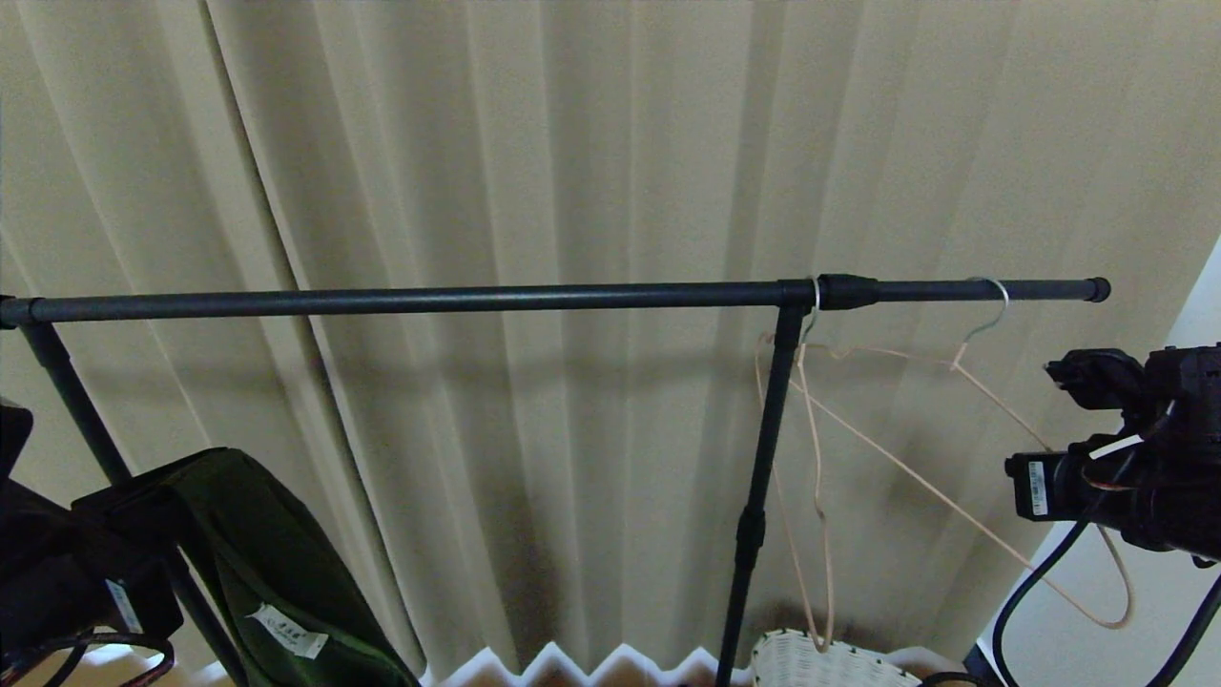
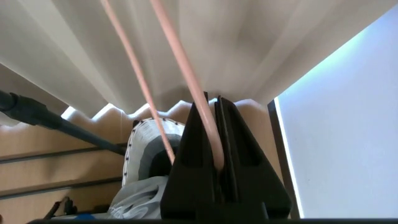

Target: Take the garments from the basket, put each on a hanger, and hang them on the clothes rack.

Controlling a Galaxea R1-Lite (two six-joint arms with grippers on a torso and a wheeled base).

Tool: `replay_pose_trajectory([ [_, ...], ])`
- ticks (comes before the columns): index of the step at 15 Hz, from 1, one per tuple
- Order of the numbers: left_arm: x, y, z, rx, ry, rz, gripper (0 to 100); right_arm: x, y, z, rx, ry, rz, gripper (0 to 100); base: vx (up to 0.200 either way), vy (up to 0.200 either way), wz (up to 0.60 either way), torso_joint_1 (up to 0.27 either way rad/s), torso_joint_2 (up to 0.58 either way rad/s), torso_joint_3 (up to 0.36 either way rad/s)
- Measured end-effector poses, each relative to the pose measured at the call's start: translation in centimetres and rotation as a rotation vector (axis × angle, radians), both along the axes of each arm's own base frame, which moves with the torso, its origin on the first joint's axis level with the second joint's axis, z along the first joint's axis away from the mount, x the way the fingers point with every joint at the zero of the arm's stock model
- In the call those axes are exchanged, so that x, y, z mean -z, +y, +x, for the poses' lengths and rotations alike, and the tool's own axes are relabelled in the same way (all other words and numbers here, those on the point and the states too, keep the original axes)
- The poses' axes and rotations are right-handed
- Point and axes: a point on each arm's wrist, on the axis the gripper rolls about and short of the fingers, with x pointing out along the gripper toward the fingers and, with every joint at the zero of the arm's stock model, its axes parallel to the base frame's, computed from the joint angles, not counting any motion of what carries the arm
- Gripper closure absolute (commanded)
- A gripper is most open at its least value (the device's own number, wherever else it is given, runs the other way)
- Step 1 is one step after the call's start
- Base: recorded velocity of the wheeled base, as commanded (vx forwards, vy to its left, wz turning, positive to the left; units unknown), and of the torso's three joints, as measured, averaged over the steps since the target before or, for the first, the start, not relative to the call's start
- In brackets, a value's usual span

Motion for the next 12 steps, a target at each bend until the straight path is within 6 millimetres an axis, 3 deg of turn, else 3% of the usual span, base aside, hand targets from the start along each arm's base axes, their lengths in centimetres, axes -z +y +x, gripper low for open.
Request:
replay_pose_trajectory([
  [5,0.1,0.0,-0.1,-0.001,0.001,0.002,100,-0.6,0.0,-0.2,-0.002,-0.035,0.002,100,0.0,0.0,0.0,0.0,0.0,0.0],
  [12,0.3,0.0,-0.1,0.0,0.007,0.007,100,-2.5,-0.1,-2.5,-0.001,-0.113,0.002,100,0.0,0.0,0.0,0.0,0.0,0.0],
])
